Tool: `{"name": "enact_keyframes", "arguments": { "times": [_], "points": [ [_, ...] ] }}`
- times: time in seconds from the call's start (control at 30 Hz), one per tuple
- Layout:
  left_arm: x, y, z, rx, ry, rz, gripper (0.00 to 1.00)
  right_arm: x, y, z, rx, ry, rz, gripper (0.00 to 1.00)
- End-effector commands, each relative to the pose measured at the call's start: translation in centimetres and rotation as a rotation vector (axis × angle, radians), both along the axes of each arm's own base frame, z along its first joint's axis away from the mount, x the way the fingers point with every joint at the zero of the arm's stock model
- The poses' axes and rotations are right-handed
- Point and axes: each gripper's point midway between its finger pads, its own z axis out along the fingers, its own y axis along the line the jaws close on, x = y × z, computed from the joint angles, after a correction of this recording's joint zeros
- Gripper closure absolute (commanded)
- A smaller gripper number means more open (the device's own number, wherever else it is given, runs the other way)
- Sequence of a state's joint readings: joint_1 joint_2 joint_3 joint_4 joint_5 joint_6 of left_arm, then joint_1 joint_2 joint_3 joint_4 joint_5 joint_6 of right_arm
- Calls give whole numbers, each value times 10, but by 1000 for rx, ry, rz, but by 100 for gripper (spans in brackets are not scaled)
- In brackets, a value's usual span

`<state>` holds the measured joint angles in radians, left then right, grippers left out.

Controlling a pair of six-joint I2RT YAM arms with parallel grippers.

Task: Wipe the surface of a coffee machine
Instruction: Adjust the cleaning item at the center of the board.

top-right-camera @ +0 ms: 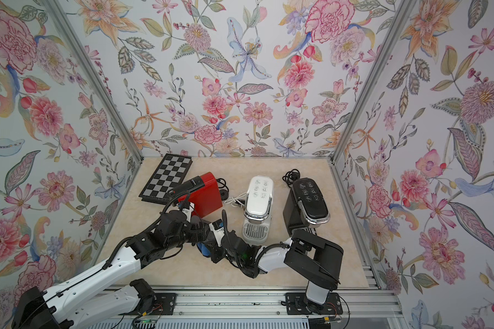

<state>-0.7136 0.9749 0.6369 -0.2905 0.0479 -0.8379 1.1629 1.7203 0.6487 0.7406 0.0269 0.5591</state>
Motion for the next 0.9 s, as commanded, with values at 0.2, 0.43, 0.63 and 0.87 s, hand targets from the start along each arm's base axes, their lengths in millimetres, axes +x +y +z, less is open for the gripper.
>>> {"name": "enact_keyframes", "arguments": {
  "times": [0.2, 0.43, 0.63, 0.87],
  "points": [
    [10, 22, 19, -5, -57, 86, 18, 34, -49, -8, -52, 38, -192, 100],
    [17, 53, 31, -28, -110, 184, 18, 37, -54, 1, -70, 5, -206, 100],
    [15, 57, 20, -26, -113, 198, 18, 30, -50, 18, -71, -39, -180, 79],
    [17, 82, 28, -19, -222, 294, 17, 16, -66, 45, -86, -96, -157, 51]
  ]
}}
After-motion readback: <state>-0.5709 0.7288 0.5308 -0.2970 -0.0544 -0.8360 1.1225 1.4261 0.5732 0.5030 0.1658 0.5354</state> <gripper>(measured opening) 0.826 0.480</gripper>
